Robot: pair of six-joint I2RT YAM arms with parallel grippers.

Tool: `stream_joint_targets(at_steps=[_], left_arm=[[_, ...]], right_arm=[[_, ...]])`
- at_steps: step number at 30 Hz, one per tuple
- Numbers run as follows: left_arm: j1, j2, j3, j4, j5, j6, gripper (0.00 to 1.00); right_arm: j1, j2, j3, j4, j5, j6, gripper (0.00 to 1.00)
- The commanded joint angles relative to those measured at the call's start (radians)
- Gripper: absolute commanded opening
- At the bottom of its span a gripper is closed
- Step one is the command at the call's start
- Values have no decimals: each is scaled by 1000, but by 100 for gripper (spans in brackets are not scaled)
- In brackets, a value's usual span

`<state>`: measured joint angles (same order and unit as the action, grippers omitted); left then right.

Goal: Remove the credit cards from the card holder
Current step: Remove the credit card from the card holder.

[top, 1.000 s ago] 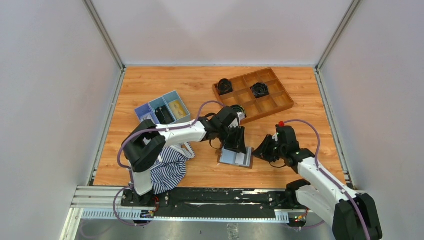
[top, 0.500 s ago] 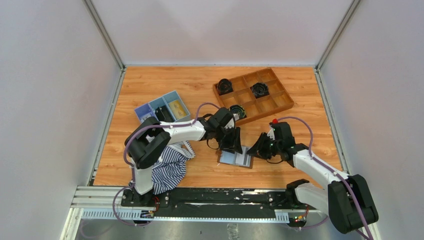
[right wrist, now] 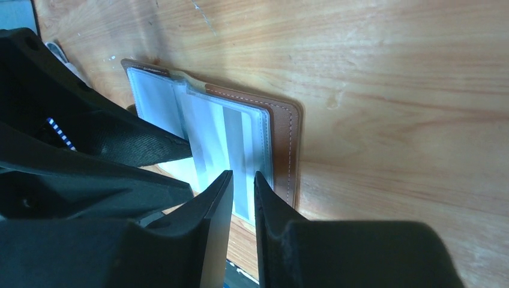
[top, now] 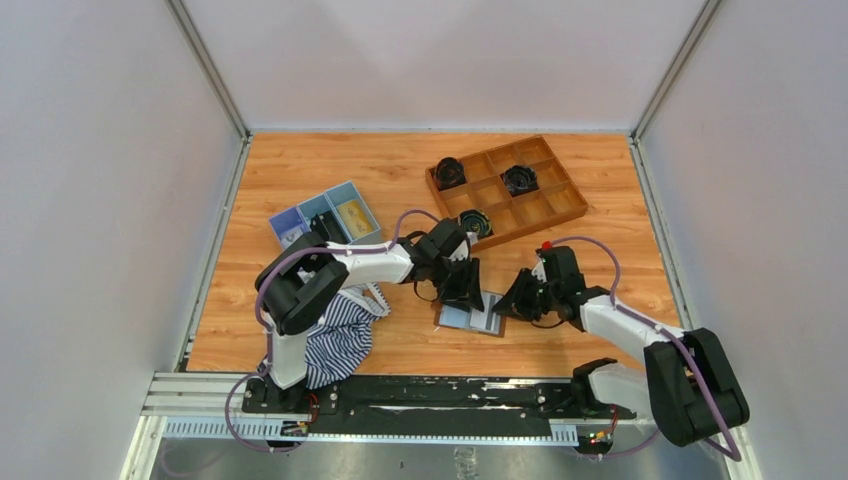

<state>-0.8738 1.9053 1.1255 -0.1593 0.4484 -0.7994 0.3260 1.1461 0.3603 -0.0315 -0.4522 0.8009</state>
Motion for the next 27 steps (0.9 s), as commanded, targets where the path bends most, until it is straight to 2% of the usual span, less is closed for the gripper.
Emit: stream_joint_targets(at_steps=[1,10,15,21,27], left_arm=[[5,31,-27,17,11,-7,47],[9,40,-44,47,21,-22,42],[13,26,-61,79,20,-43,27],[20,-13,-85,86,13,-47,23],[22,-61,-129,144,35,-101,11]], right_arm=[[7,33,-22,64,-35,4,23],[11,83,-21,117,-73,10,24],[13,96,-32,124,-65,17,23],[12,104,-43,114,-49,17,22],[11,104,-44,113,-48,16,22]])
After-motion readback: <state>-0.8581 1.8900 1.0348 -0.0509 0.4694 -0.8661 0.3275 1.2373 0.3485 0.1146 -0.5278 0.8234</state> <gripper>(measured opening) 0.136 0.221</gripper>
